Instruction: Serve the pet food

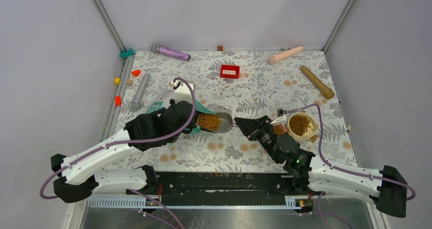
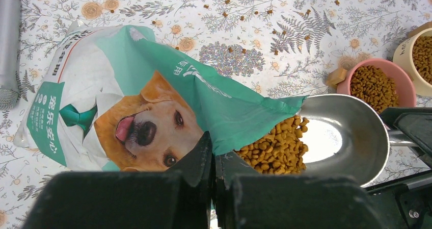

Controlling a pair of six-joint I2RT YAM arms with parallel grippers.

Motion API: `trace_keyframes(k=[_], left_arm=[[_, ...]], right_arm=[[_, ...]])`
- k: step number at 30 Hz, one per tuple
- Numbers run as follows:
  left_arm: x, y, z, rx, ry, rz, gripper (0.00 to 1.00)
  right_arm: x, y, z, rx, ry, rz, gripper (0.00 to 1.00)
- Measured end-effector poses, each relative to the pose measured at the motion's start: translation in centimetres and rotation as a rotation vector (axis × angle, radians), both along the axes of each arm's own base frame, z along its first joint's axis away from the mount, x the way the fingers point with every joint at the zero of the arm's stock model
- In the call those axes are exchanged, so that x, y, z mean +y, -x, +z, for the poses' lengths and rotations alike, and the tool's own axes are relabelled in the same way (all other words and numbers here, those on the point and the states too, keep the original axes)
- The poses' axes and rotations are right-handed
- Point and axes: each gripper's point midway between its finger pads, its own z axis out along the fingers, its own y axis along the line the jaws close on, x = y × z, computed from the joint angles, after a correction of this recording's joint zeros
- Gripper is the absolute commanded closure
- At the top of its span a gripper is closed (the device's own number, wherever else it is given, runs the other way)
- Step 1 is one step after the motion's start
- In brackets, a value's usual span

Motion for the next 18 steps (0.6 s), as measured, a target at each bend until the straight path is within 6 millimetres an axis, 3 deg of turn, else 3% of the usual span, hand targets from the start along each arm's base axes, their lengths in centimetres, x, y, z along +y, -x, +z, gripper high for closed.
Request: trace_keyframes(k=[8,13,18], left_arm=[[0.1,0.0,0.1,-0.001,0.003,0.0,1.0],[0.1,0.1,0.1,0.0,0.006,-0.002,1.0],[0.2,0.2,0.2,-0.002,0.011,-0.002,1.0]], right_arm=[[-0.4,0.0,0.6,-0.093,-0.031,-0.006,1.0],[-1.6,0.3,0.1,-0.108,-0.09,-0.025,1.0],[-2.5,0.7,1.2,-0.115,-0.138,-0.028,1.0]])
